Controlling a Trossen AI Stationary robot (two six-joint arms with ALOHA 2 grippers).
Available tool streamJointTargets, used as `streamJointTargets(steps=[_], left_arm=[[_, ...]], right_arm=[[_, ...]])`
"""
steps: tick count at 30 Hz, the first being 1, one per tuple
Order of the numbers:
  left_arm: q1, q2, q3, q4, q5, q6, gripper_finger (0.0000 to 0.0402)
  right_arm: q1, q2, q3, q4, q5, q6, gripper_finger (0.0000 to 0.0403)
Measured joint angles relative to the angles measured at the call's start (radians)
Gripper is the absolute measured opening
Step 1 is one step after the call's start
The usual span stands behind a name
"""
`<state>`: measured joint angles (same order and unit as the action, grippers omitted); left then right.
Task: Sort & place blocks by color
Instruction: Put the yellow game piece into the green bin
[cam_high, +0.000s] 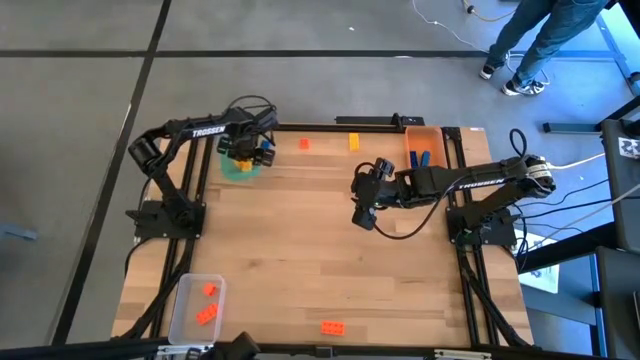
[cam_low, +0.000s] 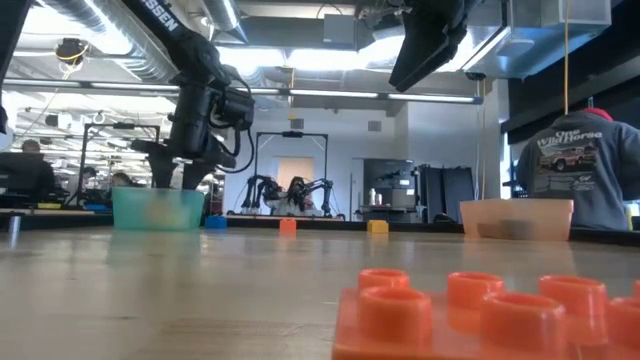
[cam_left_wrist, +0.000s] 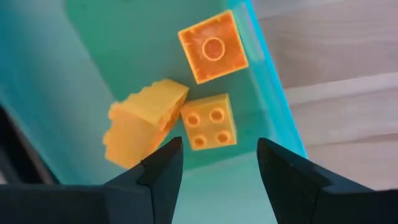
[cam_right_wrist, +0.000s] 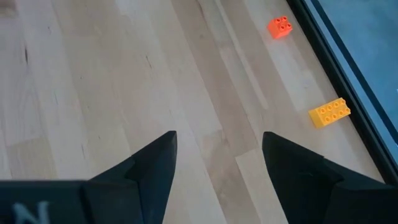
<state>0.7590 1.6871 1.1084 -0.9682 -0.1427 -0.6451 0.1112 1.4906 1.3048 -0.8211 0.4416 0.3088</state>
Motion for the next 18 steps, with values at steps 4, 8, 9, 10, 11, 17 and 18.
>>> streamJointTargets(steps=[4, 8, 9, 10, 11, 17, 18], left_arm=[[0.006, 0.0, 0.0, -0.004, -0.022, 0.0, 0.0195], [-0.003, -0.053, 0.0, -0.005, -0.087, 0.002, 0.0195], [-0.005, -0.076, 0.0, -0.003, -0.099, 0.002, 0.0195], [-0.009, -0.1, 0.0, -0.002, -0.11, 0.003, 0.0195], [-0.011, -0.127, 0.0, -0.003, -0.116, 0.005, 0.0195], [-0.052, -0.33, 0.0, -0.002, -0.103, 0.028, 0.0195], [-0.068, -0.36, 0.0, -0.001, -0.102, 0.027, 0.0195]], right_arm=[[0.0, 0.0, 0.0, 0.0, 0.0, 0.0, 0.0238], [-0.006, 0.0, 0.0, 0.0, 0.0, 0.017, 0.0238], [-0.013, 0.0, 0.0, 0.0, 0.0, 0.044, 0.0238], [-0.023, 0.0, 0.0, 0.0, -0.001, 0.083, 0.0238], [-0.037, 0.0, 0.0, 0.0, -0.003, 0.118, 0.0238], [-0.185, 0.001, 0.0, 0.016, -0.139, 0.191, 0.0238], [-0.219, 0.001, 0.0, 0.028, -0.16, 0.221, 0.0238]])
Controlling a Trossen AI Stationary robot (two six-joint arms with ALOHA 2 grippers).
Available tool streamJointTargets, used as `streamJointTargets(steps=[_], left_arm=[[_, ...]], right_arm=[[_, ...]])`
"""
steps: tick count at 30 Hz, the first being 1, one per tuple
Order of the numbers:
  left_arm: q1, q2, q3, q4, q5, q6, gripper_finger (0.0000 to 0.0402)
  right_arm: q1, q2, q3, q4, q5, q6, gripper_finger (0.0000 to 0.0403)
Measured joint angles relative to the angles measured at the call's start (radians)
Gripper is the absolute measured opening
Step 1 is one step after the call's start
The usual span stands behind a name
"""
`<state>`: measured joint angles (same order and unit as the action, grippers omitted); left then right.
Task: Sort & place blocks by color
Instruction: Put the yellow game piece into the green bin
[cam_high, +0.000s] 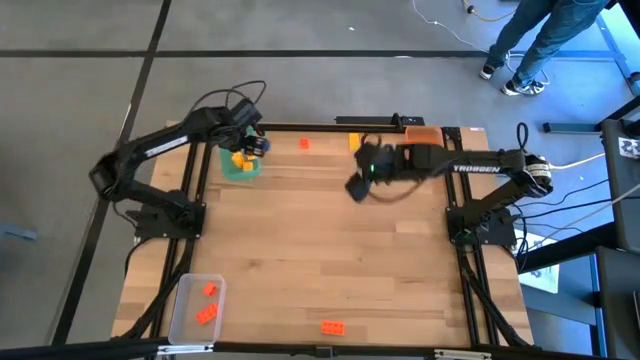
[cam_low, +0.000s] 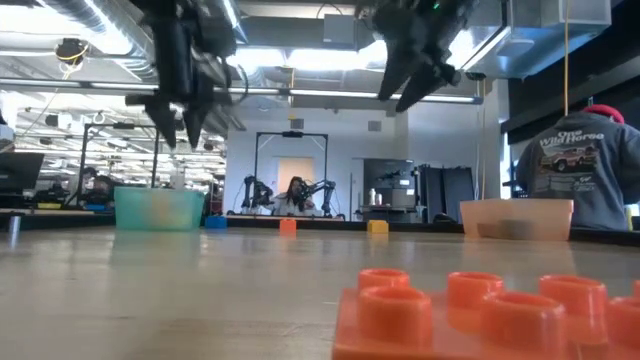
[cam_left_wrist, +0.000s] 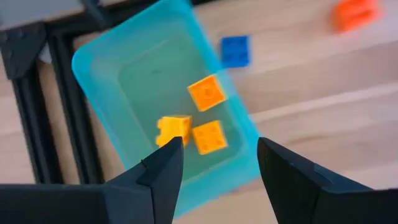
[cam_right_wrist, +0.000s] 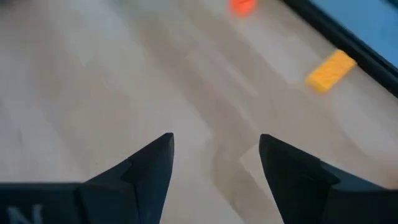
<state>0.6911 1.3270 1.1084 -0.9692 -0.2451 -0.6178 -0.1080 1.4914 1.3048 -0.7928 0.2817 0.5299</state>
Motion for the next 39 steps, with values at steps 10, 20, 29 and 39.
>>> streamJointTargets(steps=[10, 20, 29, 39], left_arm=[[-0.158, -0.171, 0.001, 0.002, 0.003, -0.063, 0.0195], [-0.255, -0.166, 0.0, 0.002, 0.004, -0.088, 0.0195], [-0.29, -0.167, 0.0, 0.004, 0.003, -0.135, 0.0195], [-0.293, -0.167, 0.0, 0.008, 0.003, -0.135, 0.0195]], right_arm=[[-0.31, 0.102, 0.0, 0.05, -0.141, 0.151, 0.0231], [-0.443, 0.339, 0.0, 0.316, -0.146, 0.066, 0.0226], [-0.487, 0.451, 0.0, 0.387, -0.072, 0.067, 0.0226], [-0.518, 0.467, 0.0, 0.429, -0.031, 0.071, 0.0226]])
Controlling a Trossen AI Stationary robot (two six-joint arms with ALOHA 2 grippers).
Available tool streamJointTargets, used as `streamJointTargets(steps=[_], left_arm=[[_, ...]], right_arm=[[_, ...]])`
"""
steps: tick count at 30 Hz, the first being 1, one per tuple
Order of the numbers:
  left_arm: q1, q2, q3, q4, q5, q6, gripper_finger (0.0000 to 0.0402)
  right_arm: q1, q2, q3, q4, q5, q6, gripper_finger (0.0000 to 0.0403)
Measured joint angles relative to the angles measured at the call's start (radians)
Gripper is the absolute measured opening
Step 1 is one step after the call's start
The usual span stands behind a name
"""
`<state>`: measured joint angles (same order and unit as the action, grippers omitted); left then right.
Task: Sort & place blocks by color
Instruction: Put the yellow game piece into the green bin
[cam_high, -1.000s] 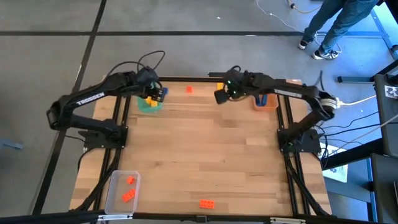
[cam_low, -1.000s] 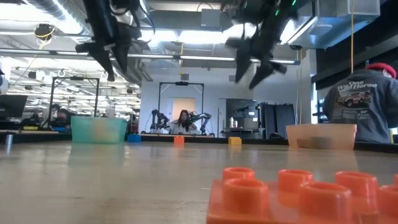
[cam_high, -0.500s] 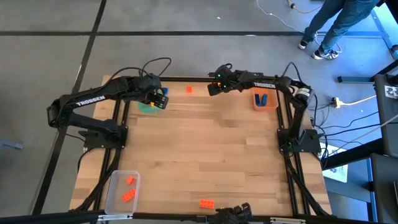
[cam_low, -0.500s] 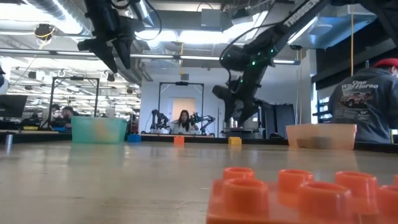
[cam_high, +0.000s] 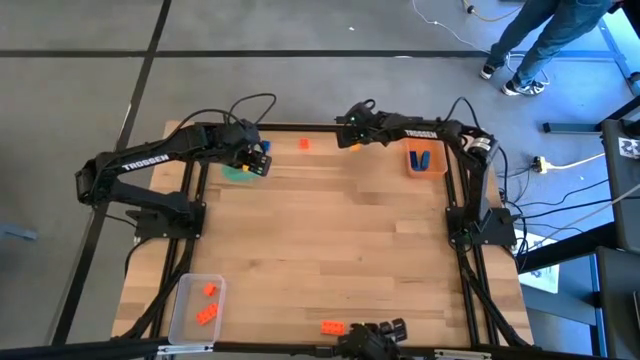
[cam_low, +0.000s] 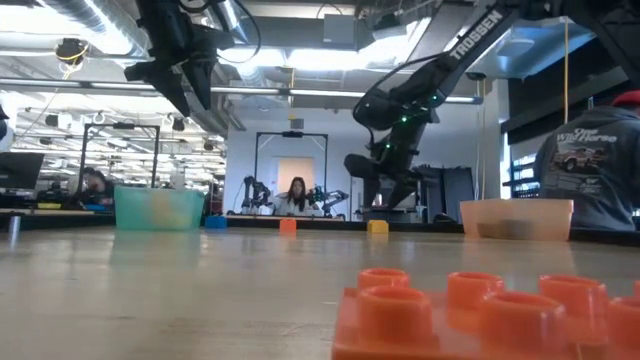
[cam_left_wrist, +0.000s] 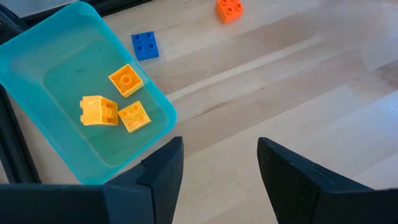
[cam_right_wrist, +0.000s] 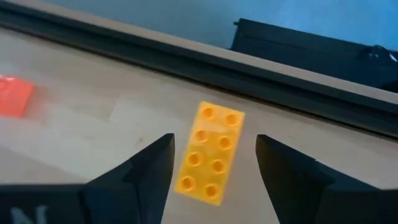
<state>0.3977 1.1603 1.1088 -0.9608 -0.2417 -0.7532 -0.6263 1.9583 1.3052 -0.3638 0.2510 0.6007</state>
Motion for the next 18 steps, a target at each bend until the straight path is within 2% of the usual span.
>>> streamJointTargets(steps=[13, 18], left_arm=[[0.0, 0.0, 0.0, 0.006, 0.0, 0.0, 0.0195], [0.0, 0.0, 0.0, 0.006, 0.0, 0.0, 0.0195]], right_arm=[[-0.034, 0.014, 0.0, -0.012, -0.051, 0.104, 0.0226], [-0.034, 0.076, 0.0, 0.019, -0.17, 0.128, 0.0226]])
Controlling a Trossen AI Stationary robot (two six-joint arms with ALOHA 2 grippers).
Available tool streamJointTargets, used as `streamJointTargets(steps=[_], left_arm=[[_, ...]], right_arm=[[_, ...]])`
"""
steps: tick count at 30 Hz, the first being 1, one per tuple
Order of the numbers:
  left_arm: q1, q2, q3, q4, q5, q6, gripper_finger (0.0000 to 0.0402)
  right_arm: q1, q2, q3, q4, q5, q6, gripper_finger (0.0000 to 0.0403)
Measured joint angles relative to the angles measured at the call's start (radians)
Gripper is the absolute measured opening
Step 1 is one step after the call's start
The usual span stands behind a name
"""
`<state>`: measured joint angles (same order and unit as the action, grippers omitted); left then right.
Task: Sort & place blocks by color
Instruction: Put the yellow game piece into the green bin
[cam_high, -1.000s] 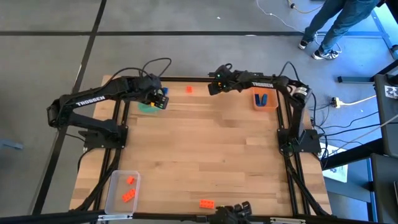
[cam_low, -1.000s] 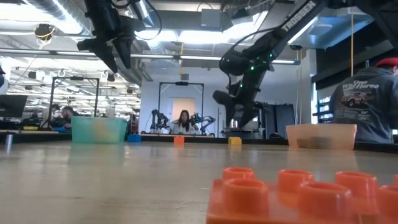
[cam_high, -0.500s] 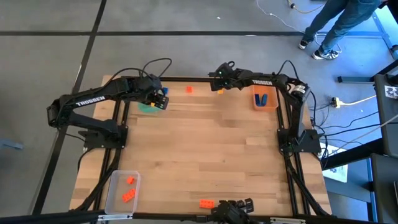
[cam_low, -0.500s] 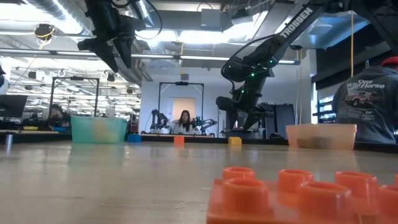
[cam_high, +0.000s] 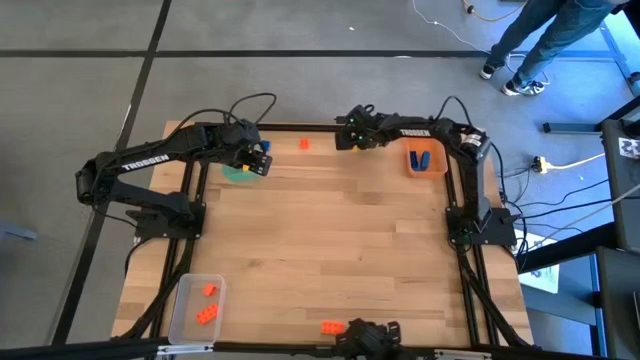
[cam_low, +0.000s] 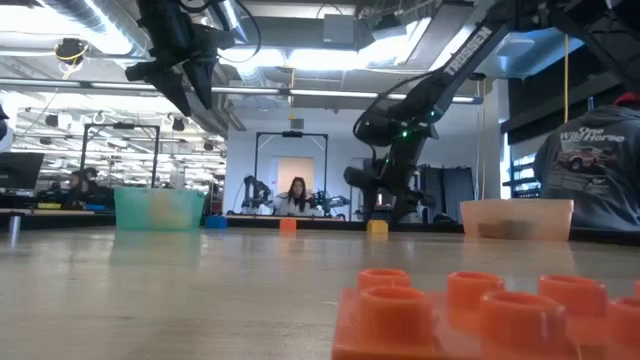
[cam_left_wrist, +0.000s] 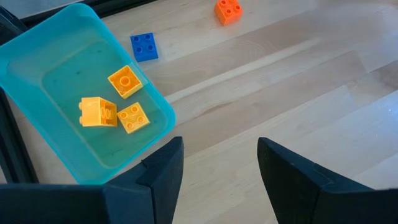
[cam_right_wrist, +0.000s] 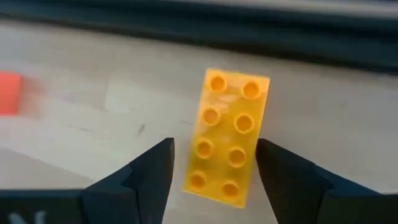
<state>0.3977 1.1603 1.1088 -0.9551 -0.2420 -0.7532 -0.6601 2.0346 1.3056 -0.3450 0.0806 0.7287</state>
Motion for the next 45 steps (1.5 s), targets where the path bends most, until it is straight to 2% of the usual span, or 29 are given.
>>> streamJointTargets(steps=[13, 15, 19, 20, 26, 32, 35, 38, 45], left_arm=[[-0.002, 0.0, 0.0, 0.0, 0.0, -0.002, 0.0195], [-0.002, 0.0, 0.0, 0.0, 0.0, -0.003, 0.0195], [-0.002, 0.0, 0.0, 0.0, 0.0, -0.003, 0.0195], [-0.002, 0.0, 0.0, 0.0, 0.0, -0.003, 0.0195], [-0.002, 0.0, 0.0, 0.0, 0.0, -0.003, 0.0195], [-0.002, 0.0, 0.0, 0.0, 0.0, 0.007, 0.0195], [-0.002, 0.0, 0.0, 0.0, 0.0, 0.107, 0.0195], [-0.011, 0.0, 0.0, 0.0, -0.002, 0.293, 0.0195], [-0.058, 0.0, 0.0, 0.02, -0.021, 0.801, 0.0195]], right_arm=[[0.001, 0.045, 0.007, -0.058, 0.02, -0.057, 0.0217], [0.002, 0.046, 0.006, -0.061, 0.02, -0.061, 0.0203], [0.003, 0.045, 0.005, -0.065, 0.005, -0.096, 0.0142], [0.003, 0.043, 0.005, -0.065, -0.003, -0.111, 0.0138], [0.008, 0.045, 0.054, -0.114, -0.05, -0.25, 0.0139], [0.041, 0.053, 0.189, -0.243, -0.117, -0.516, 0.0139], [0.065, 0.052, 0.264, -0.343, -0.105, -0.652, 0.0139], [0.095, 0.052, 0.338, -0.427, -0.107, -0.745, 0.0139], [0.162, 0.05, 0.527, -0.624, -0.245, -0.874, 0.0139]])
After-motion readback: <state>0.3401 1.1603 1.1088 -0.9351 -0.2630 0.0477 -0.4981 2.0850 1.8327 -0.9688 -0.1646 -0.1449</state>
